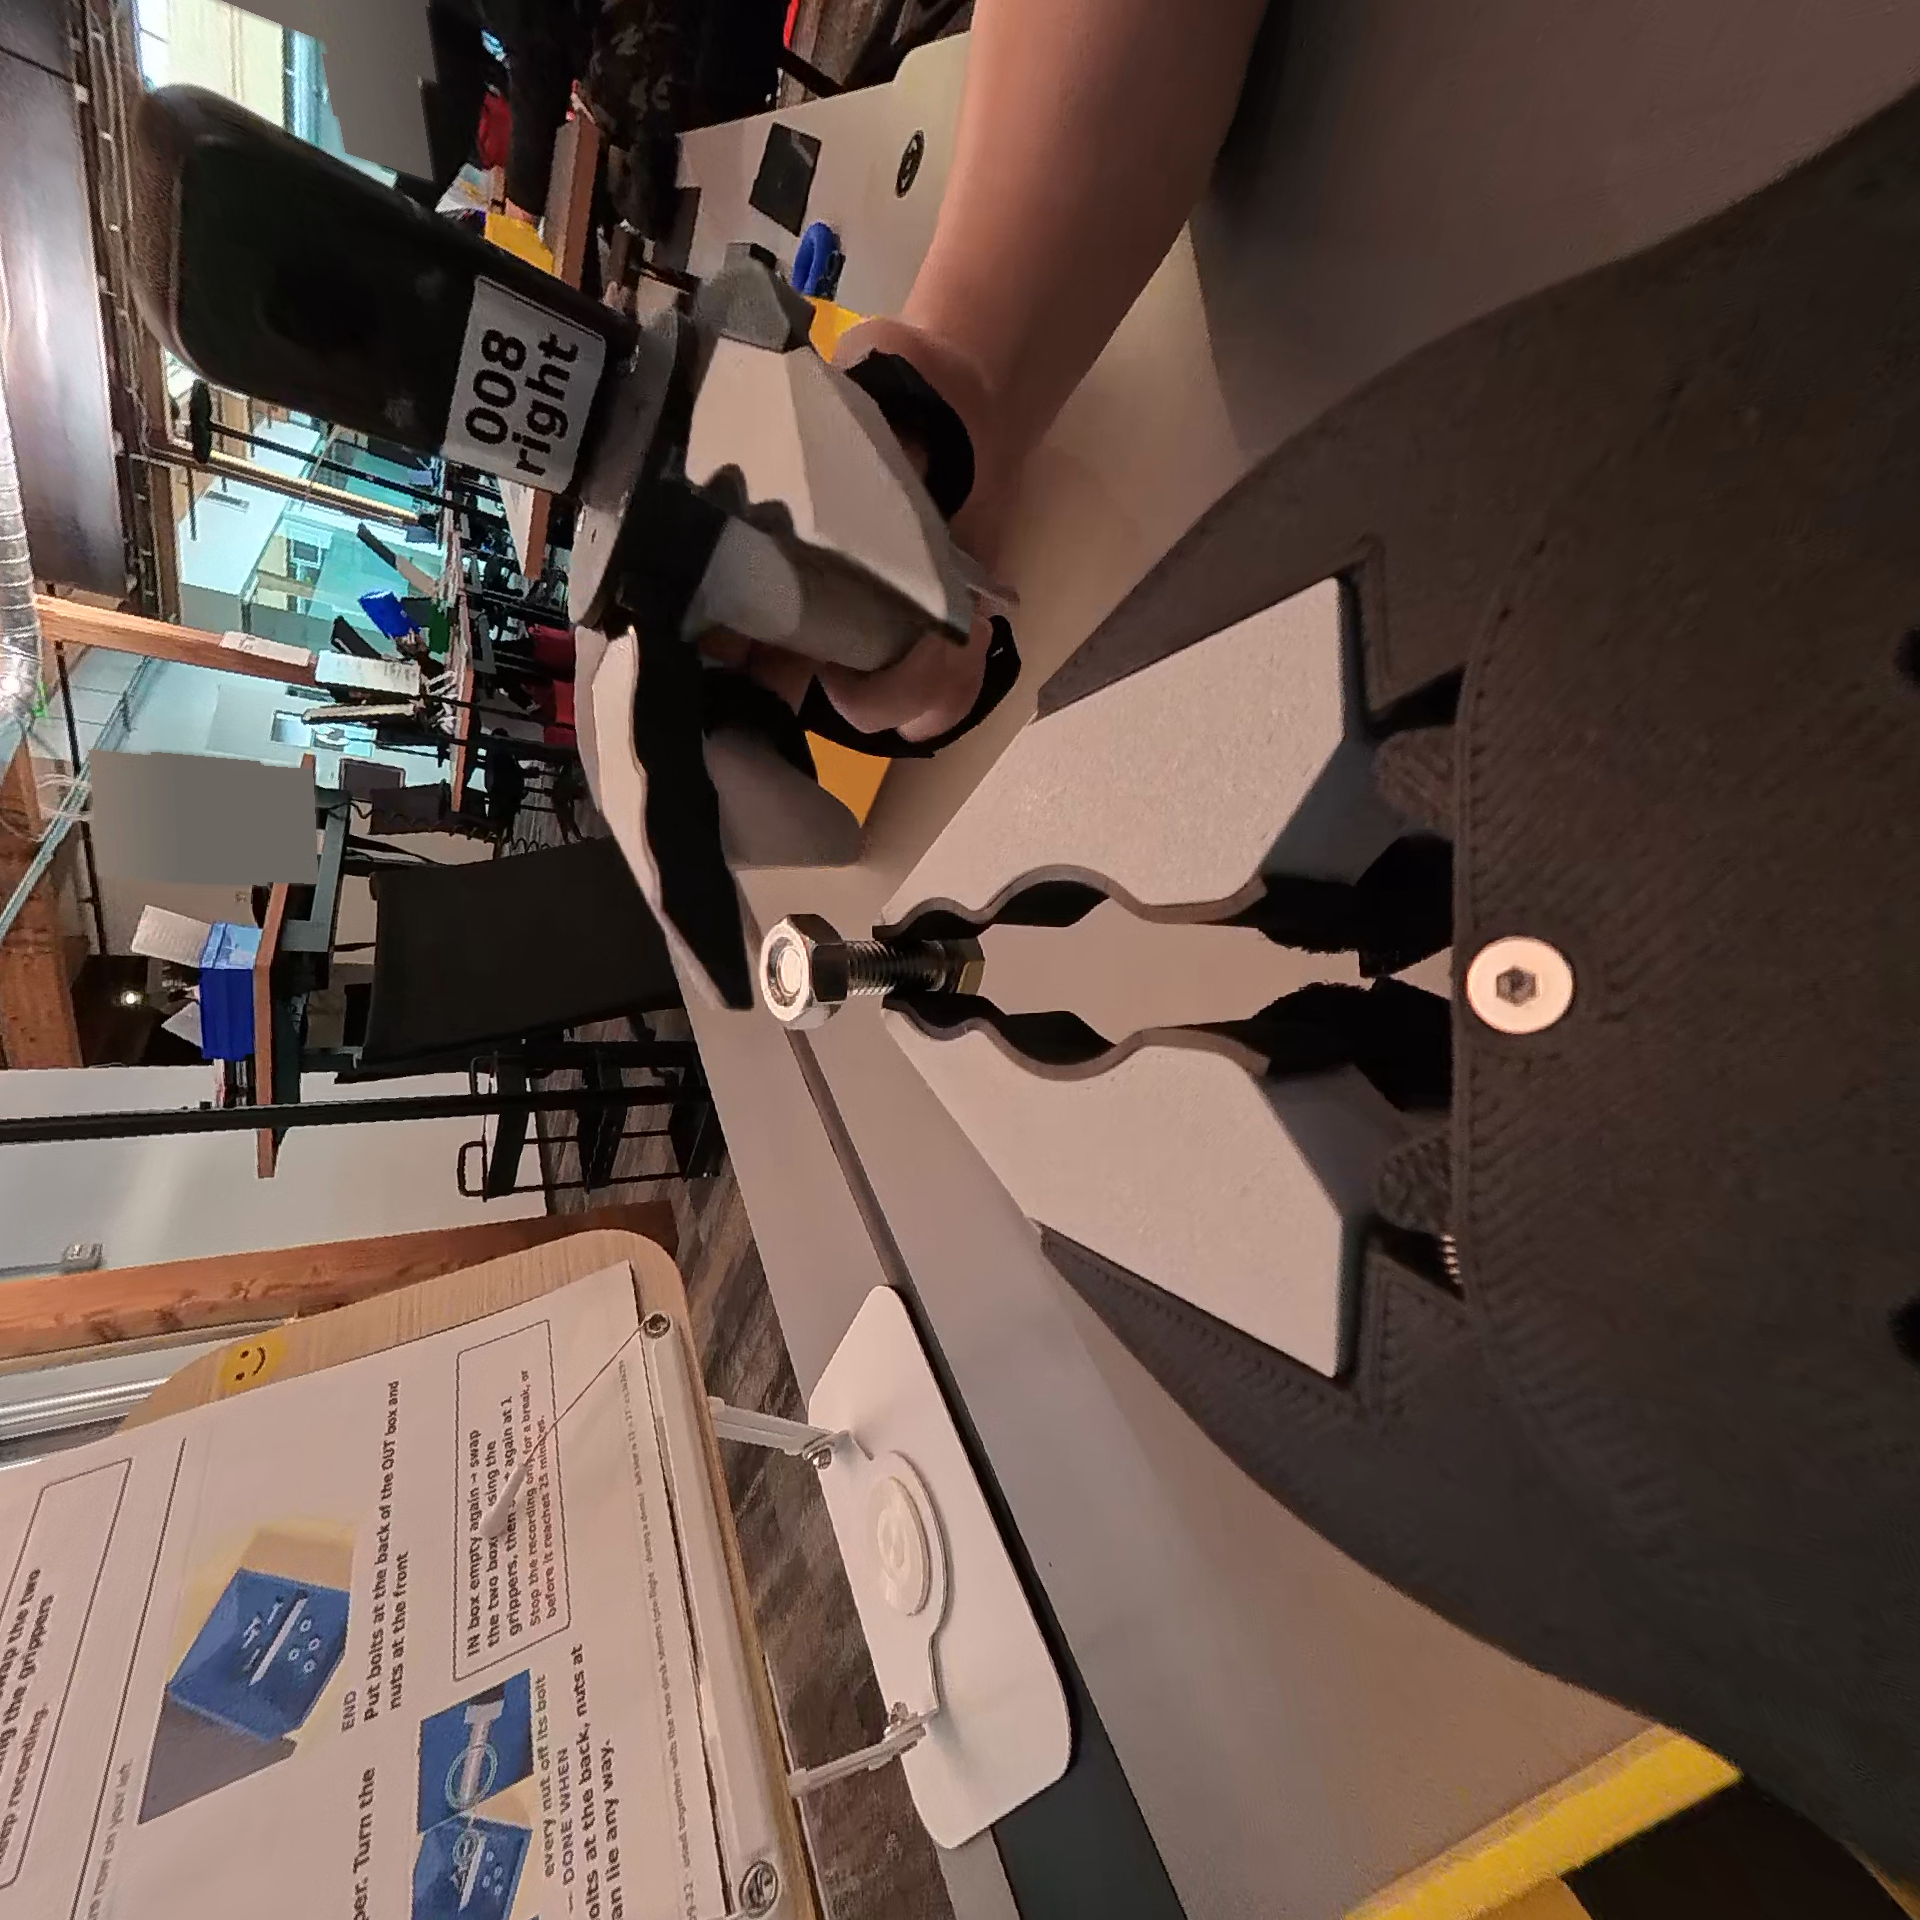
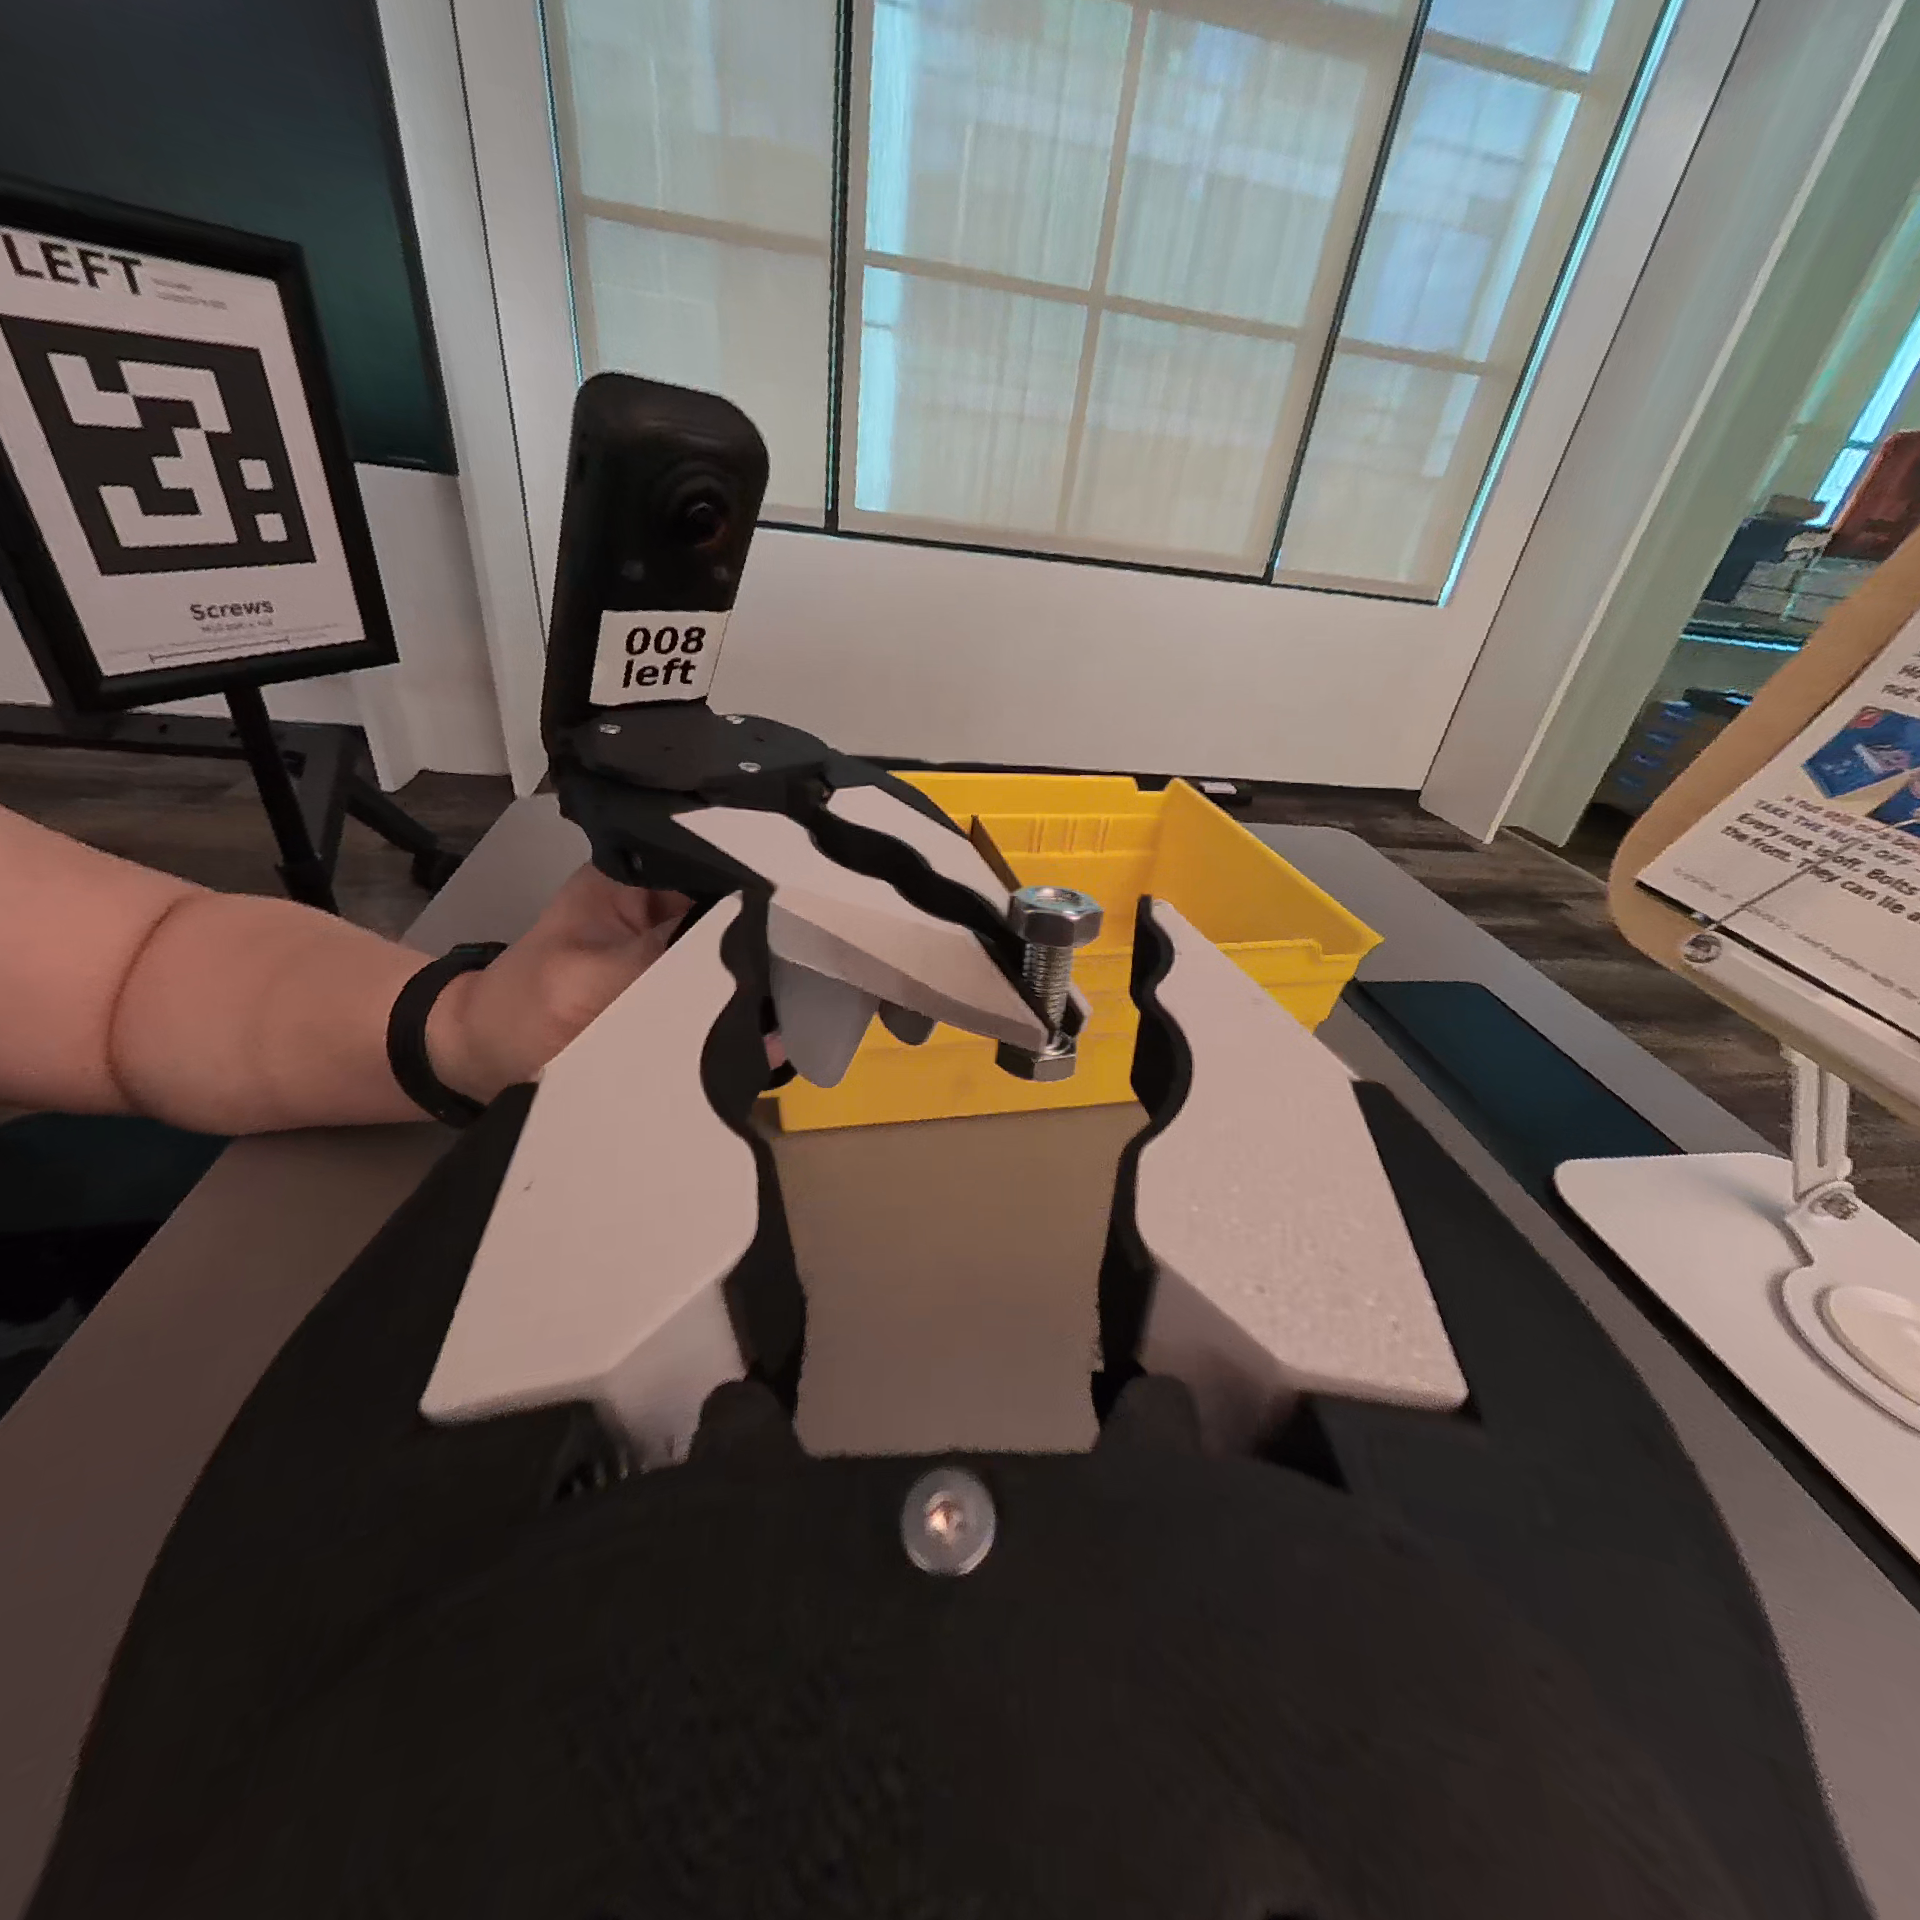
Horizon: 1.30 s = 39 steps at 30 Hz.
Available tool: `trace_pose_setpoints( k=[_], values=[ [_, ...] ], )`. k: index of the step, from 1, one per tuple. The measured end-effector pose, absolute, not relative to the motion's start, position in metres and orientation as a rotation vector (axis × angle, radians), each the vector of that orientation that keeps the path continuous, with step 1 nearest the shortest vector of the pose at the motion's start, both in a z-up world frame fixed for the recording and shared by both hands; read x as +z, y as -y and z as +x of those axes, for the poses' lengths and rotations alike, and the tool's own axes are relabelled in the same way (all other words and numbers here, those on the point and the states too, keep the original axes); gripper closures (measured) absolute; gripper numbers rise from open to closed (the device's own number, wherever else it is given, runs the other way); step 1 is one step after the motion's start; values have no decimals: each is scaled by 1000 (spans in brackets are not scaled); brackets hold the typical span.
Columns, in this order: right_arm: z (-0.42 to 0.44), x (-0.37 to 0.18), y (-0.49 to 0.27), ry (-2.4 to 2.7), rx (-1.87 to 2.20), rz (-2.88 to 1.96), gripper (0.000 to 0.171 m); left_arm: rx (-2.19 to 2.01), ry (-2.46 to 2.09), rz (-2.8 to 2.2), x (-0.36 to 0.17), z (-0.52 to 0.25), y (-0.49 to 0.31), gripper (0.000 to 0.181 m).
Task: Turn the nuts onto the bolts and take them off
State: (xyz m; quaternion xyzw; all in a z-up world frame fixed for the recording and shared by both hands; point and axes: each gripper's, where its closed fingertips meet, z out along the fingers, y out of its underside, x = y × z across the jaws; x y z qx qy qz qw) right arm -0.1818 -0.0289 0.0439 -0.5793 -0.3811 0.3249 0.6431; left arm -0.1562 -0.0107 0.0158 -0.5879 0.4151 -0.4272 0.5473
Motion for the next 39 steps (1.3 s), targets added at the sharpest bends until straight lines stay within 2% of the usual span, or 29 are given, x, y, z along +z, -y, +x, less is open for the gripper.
trace_pose_setpoints(
  k=[3,5,6,7,10,13,15,16,17,18,21,23,25,27,29,30,31,34,37,39],
  values=[
    [-184,41,32,907,734,-1329,111,-1012,-978,-1397,16,-157,10,174],
    [-180,46,38,925,746,-1290,141,-1020,-965,-1398,17,-159,8,174],
    [-178,49,38,915,754,-1286,143,-1024,-961,-1397,18,-159,8,174],
    [-176,51,37,902,752,-1289,139,-1027,-960,-1396,19,-160,8,174],
    [-176,50,29,873,703,-1318,101,-1020,-976,-1390,18,-158,10,174],
    [-185,40,33,940,705,-1342,97,-1009,-990,-1392,16,-156,12,174],
    [-183,40,34,960,669,-1336,112,-1011,-987,-1394,16,-156,11,174],
    [-180,46,39,972,652,-1287,136,-1015,-980,-1394,17,-157,11,174],
    [-179,50,46,994,667,-1243,153,-1016,-974,-1396,17,-158,10,174],
    [-178,54,47,978,674,-1239,151,-1018,-972,-1397,18,-158,9,174],
    [-177,52,36,929,671,-1302,108,-1019,-976,-1395,17,-157,10,174],
    [-180,46,33,932,656,-1322,93,-1010,-987,-1395,16,-156,11,174],
    [-186,38,35,976,667,-1347,92,-1006,-989,-1396,16,-156,11,174],
    [-187,35,38,1010,663,-1355,103,-1008,-982,-1399,16,-157,10,174],
    [-185,40,48,1049,683,-1304,146,-1015,-969,-1400,18,-159,8,174],
    [-184,43,47,1032,699,-1310,145,-1020,-966,-1398,18,-159,8,174],
    [-182,43,44,1010,708,-1327,136,-1024,-967,-1398,18,-159,9,174],
    [-182,39,32,942,680,-1365,95,-1013,-984,-1397,16,-156,11,174],
    [-189,31,34,985,686,-1377,92,-1005,-993,-1398,15,-155,12,174],
    [-189,31,36,1007,668,-1369,100,-1011,-989,-1398,16,-156,11,174]
  ],
)
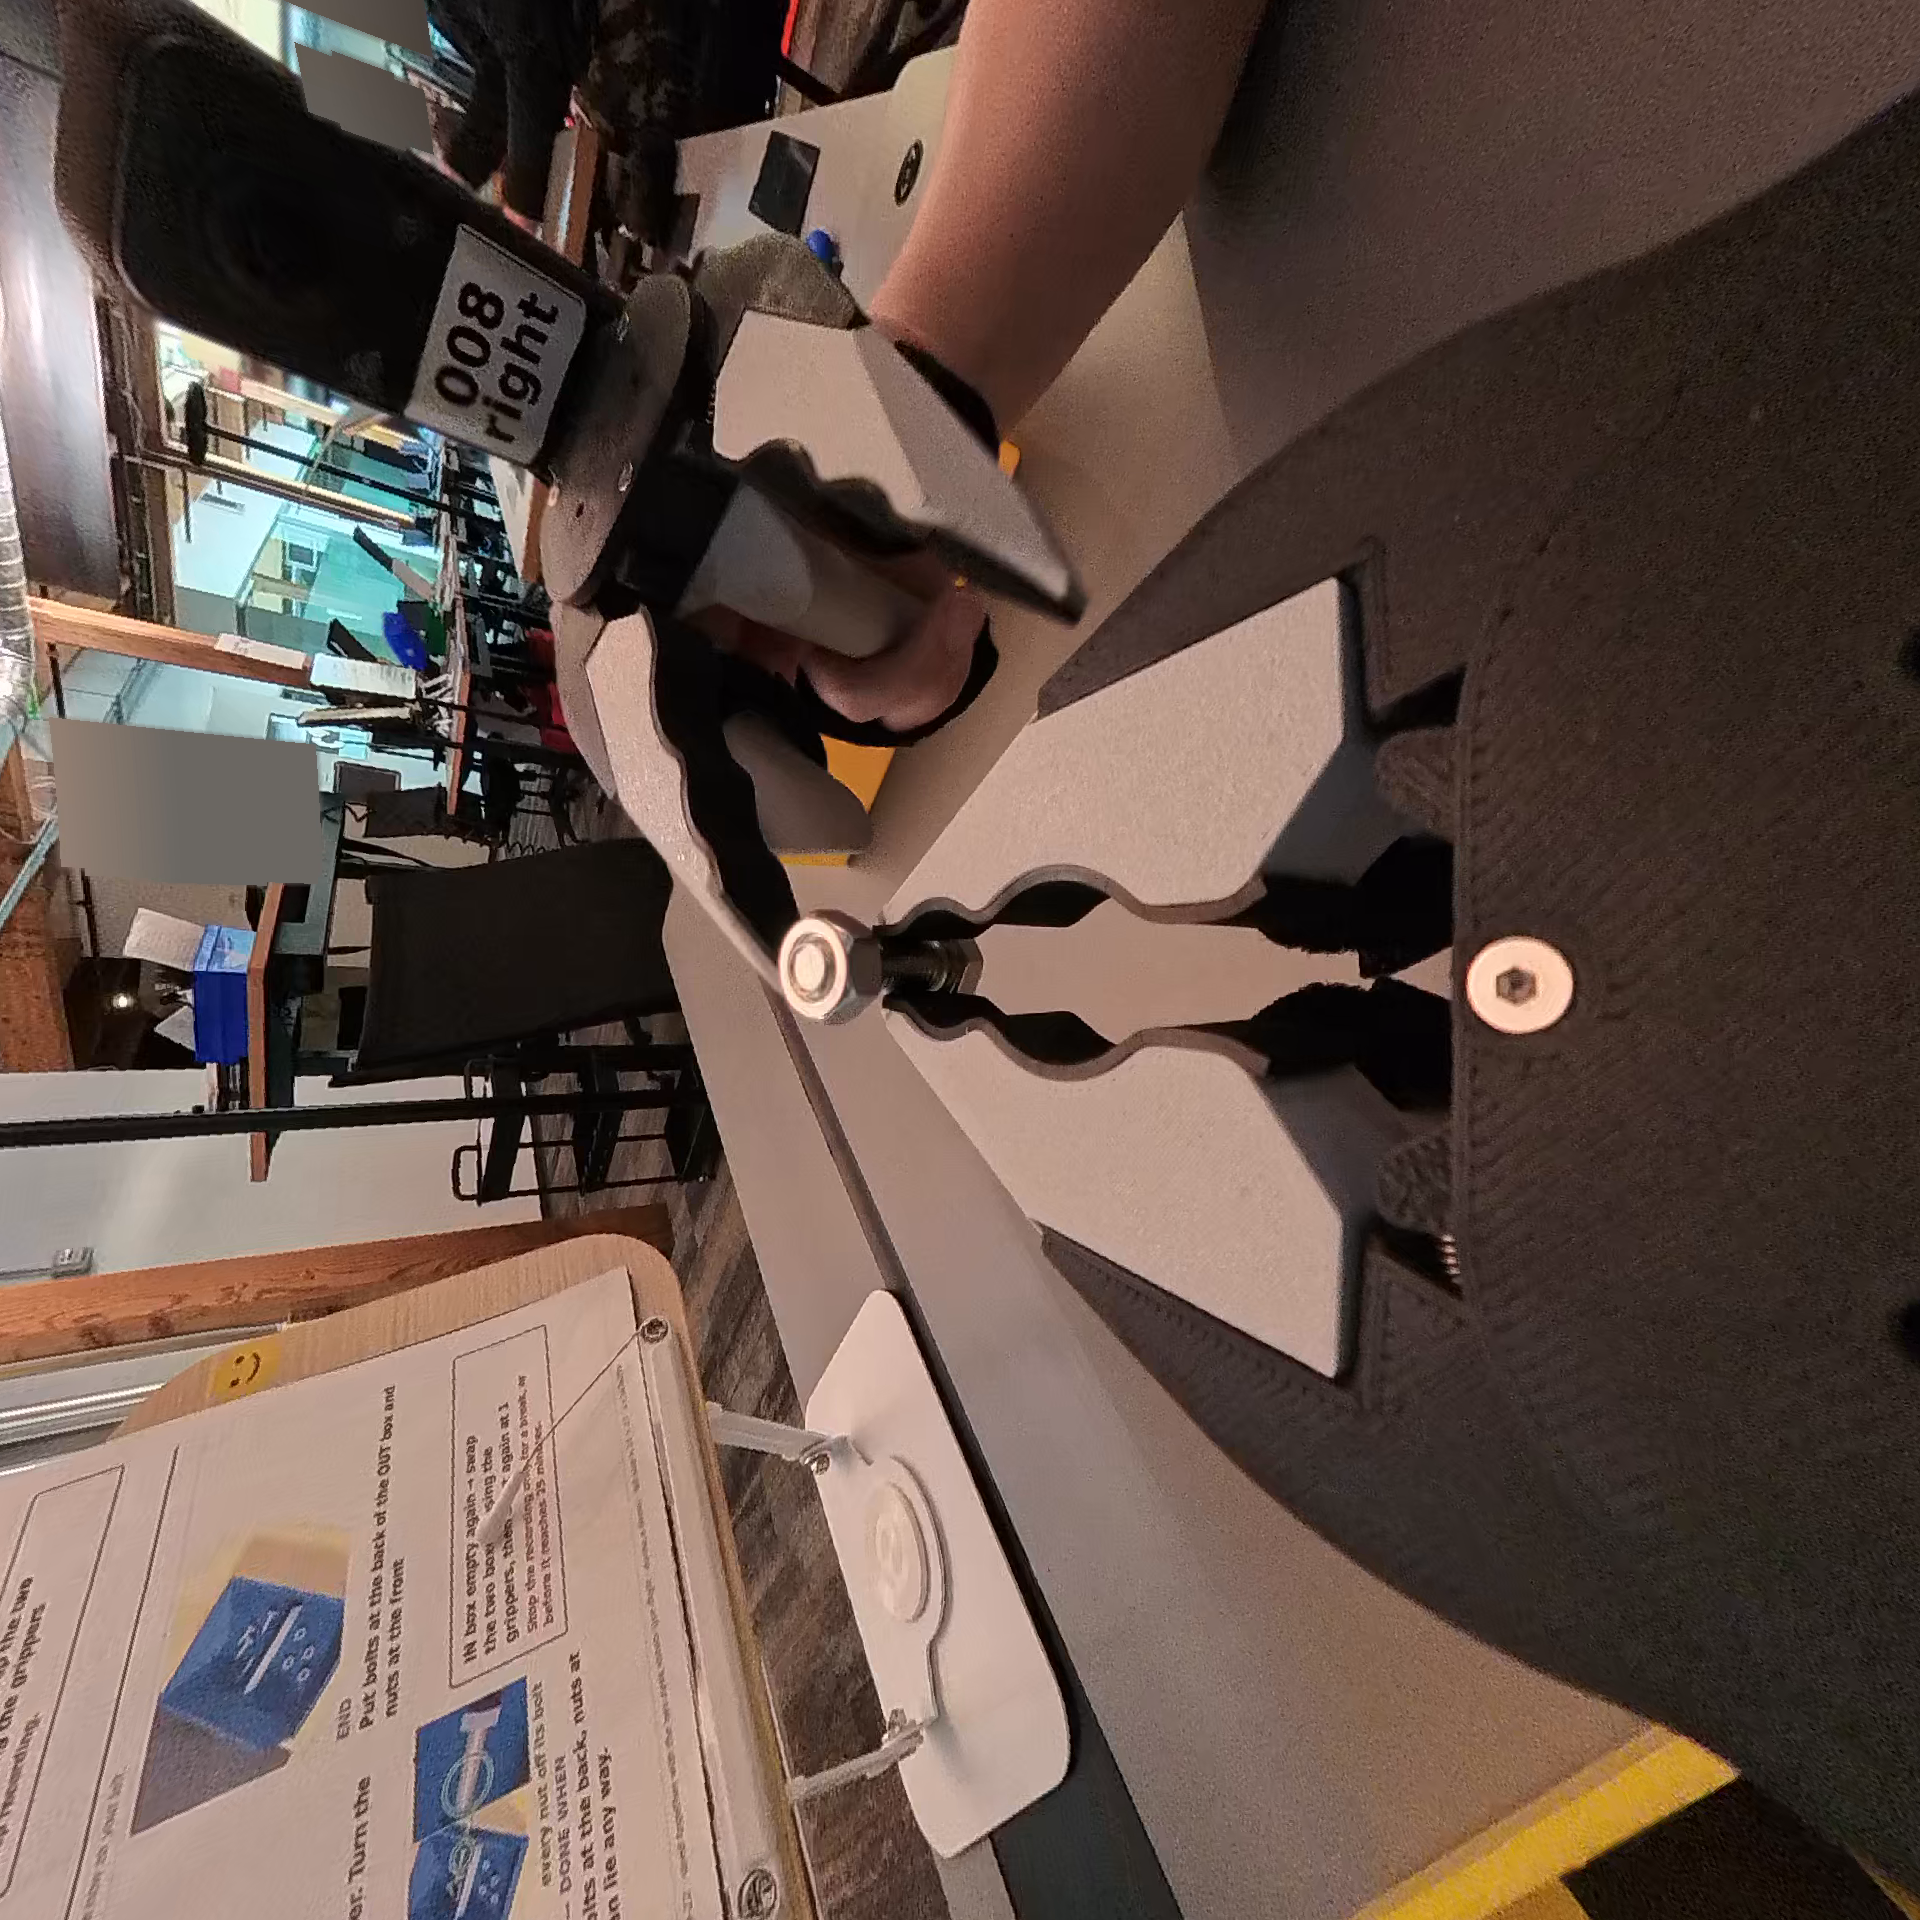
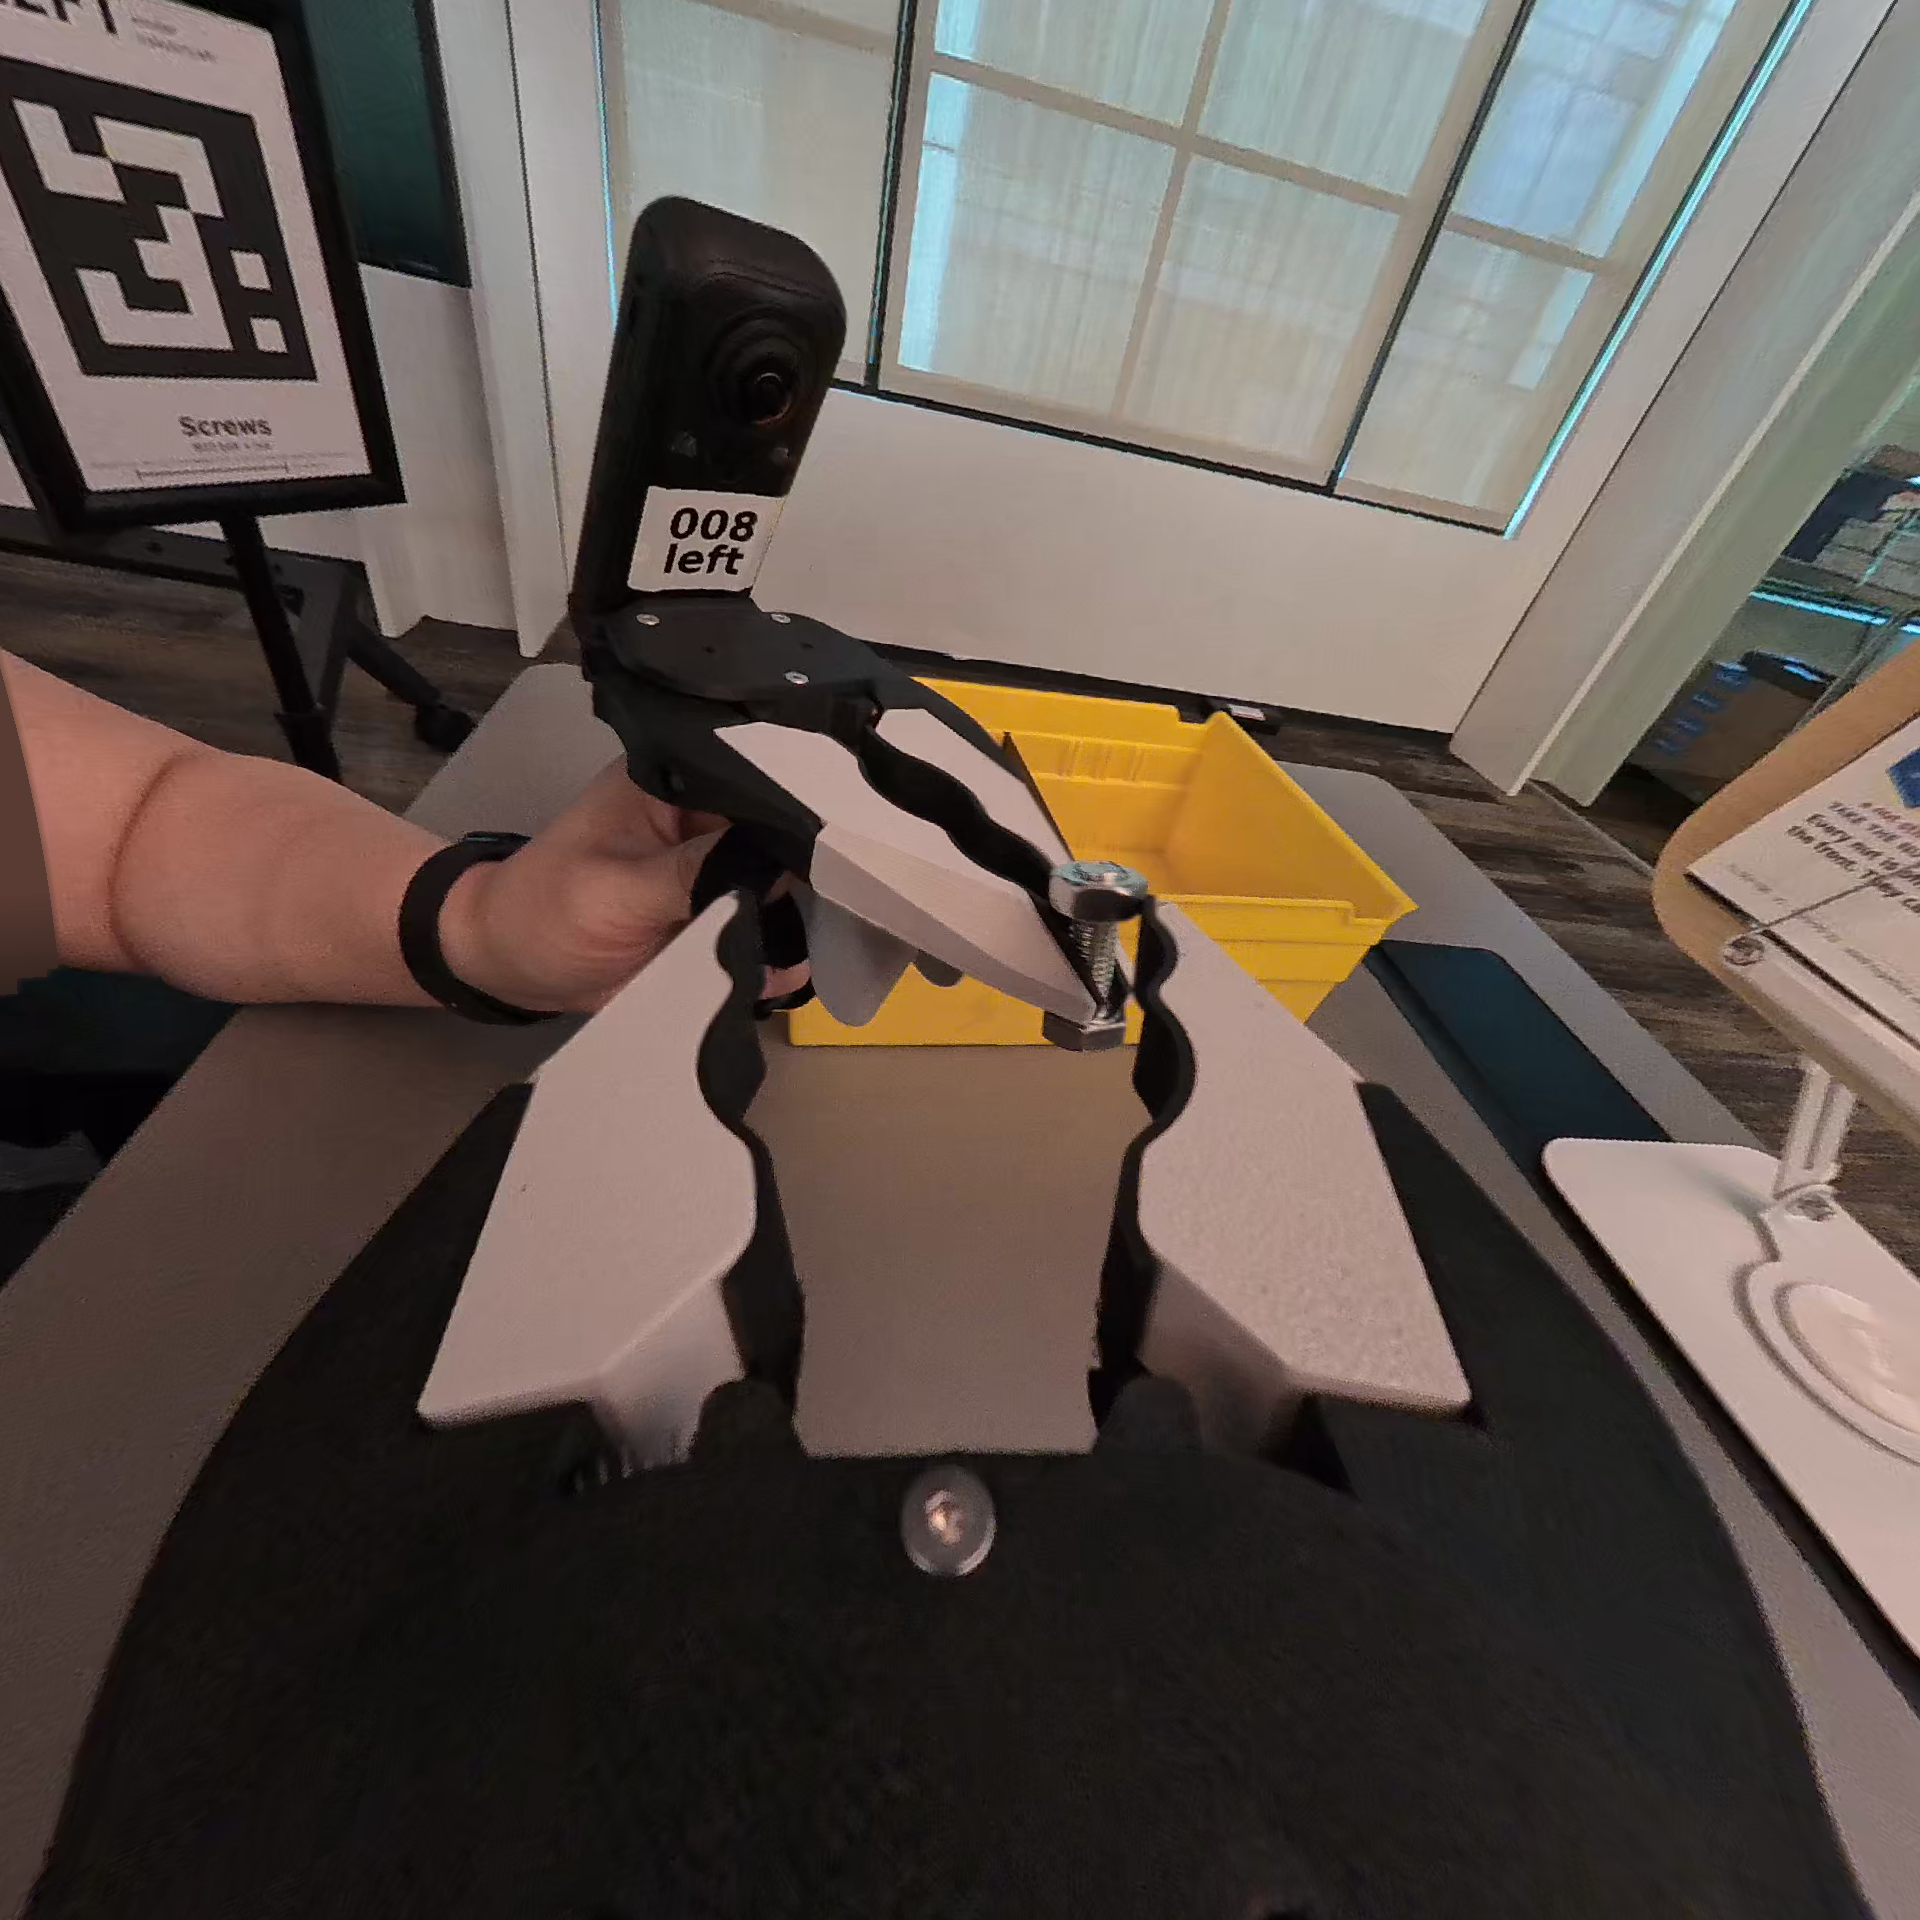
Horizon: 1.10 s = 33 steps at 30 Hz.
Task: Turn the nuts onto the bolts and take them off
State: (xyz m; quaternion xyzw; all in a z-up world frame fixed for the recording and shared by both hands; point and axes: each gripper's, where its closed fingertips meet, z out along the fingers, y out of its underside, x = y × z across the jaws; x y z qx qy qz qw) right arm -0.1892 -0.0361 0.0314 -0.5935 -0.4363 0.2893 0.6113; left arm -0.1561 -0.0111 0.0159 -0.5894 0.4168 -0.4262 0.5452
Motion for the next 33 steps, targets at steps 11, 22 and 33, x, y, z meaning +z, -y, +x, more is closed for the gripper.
trace_pose_setpoints(
  k=[11,22,33],
  values=[
    [-190,32,35,992,685,-1372,98,-1010,-1003,-1398,14,-154,13,174],
    [-178,41,33,958,676,-1355,110,-1060,-1008,-1398,15,-153,16,174],
    [-161,52,30,898,719,-1374,140,-1145,-1008,-1409,17,-152,18,174]
  ],
)
